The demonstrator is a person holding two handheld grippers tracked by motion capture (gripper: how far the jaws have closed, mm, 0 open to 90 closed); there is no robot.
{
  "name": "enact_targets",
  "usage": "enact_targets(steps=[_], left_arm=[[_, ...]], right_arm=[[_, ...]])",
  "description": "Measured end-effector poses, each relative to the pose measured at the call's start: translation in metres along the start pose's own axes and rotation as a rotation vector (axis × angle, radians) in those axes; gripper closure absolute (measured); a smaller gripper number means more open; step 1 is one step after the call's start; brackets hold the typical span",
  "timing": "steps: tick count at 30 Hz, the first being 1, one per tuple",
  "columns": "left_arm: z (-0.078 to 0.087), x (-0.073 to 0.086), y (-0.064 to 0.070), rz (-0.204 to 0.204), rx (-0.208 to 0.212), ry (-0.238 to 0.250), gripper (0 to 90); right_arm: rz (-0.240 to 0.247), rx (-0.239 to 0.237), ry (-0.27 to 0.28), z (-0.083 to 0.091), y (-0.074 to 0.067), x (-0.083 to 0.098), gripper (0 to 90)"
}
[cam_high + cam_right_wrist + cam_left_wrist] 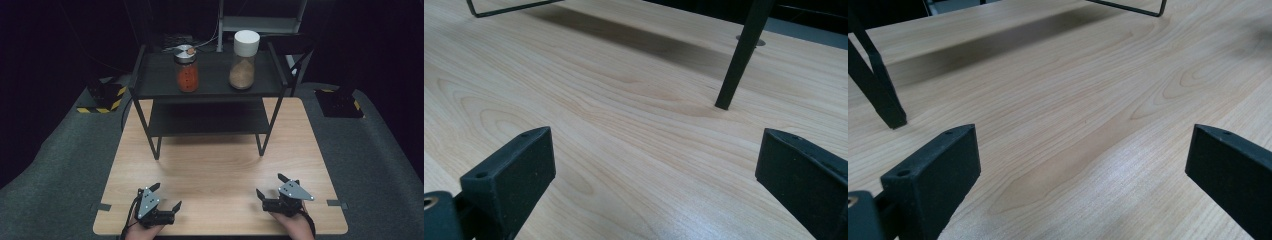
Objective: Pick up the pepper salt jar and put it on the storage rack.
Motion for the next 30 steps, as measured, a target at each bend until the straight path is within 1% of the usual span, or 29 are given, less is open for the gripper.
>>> enact_targets(steps=[3, 9, 11, 15, 19, 25, 30], left_arm=[[0.0005, 0.0004, -0.0002, -0.002, 0.003, 0.005, 1.3], [0.0007, -0.0001, 0.0002, -0.003, 0.006, -0.006, 1.3], [0.0006, -0.0013, 0.001, -0.015, 0.006, -0.019, 1.3], [0.0, -0.0028, 0.0033, -0.036, 0.003, -0.03, 1.3], [-0.0004, -0.0034, 0.0042, -0.041, 0.0, -0.037, 1.3], [-0.0006, -0.0041, 0.005, -0.045, -0.003, -0.047, 1.3], [-0.0012, -0.0051, 0.0056, -0.051, -0.006, -0.055, 1.3]], right_arm=[[-0.006, -0.006, 0.007, 0.0013, -0.0007, 0.0008, 2.1], [0.016, -0.008, -0.01, 0.0012, -0.0036, 0.0002, 1.3], [0.012, -0.006, -0.018, 0.0006, -0.0034, -0.0005, 0.5], [0.005, -0.002, -0.022, 0.0008, -0.0036, -0.0008, 0.5], [0.005, 0.009, -0.027, 0.0007, -0.0048, -0.0009, 0.5], [0.005, 0.009, -0.033, 0.0001, -0.005, -0.0015, 0.5], [-0.001, 0.01, -0.026, 0.0011, -0.0046, -0.0008, 0.5]])
Point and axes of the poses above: each handheld gripper's, and its own axes: z roughly backward along the jaws, x roughly out of its underside, y roughly to its right, the point moved 8 cm from there along -z, roughly forward along the jaws, and after that the axes turned 15 degrees about -x, right-handed, at the moved point
